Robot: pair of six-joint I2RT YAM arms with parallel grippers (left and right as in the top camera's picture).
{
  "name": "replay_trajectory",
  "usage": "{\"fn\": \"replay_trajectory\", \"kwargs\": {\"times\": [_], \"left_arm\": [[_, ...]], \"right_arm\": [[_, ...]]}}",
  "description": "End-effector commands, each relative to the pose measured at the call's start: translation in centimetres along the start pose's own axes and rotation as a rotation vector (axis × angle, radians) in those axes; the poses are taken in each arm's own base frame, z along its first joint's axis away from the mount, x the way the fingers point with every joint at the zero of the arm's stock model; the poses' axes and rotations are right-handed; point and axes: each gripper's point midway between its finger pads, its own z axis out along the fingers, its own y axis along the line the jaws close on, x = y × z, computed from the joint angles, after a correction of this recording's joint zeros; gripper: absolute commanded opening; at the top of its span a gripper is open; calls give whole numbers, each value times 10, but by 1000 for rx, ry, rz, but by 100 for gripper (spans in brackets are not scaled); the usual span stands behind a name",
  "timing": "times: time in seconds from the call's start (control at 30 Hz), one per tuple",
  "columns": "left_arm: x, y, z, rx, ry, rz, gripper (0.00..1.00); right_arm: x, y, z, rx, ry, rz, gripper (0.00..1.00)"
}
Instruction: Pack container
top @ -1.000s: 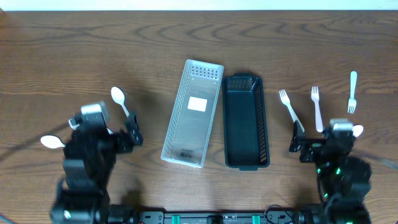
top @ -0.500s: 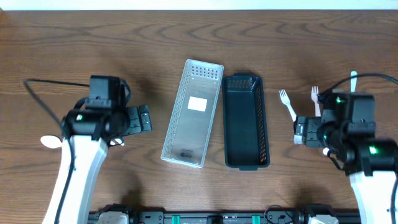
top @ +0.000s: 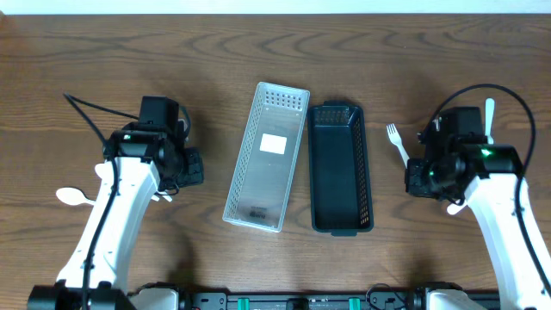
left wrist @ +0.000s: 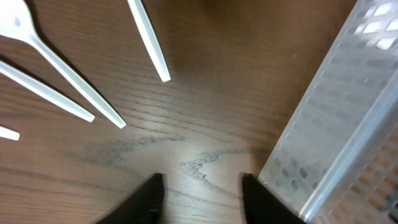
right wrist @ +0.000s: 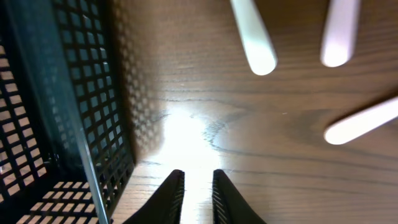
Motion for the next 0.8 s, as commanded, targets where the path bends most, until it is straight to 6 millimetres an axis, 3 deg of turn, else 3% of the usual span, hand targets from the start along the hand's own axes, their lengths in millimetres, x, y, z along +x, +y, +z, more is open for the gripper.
{"fn": "replay_trajectory", "kwargs": {"times": [0.0,0.07,0.13,0.43,0.77], "left_arm": [[7,2,12,-12,51,0,25],[8,2,17,-17,74,-1,13],[9,3,23,-22,94,-2,6],[18,-20,41,13,162,59,6],[34,-65,44,41,158,232,6]], "right_arm": [[12,9,18,-39,70,14,17],[17,13,29,-58,100,9,17],[22,18,36,-77,120,2,13],[41,39,58,-110,161,-61,4],[48,57,59,-118,167,-143,6]]}}
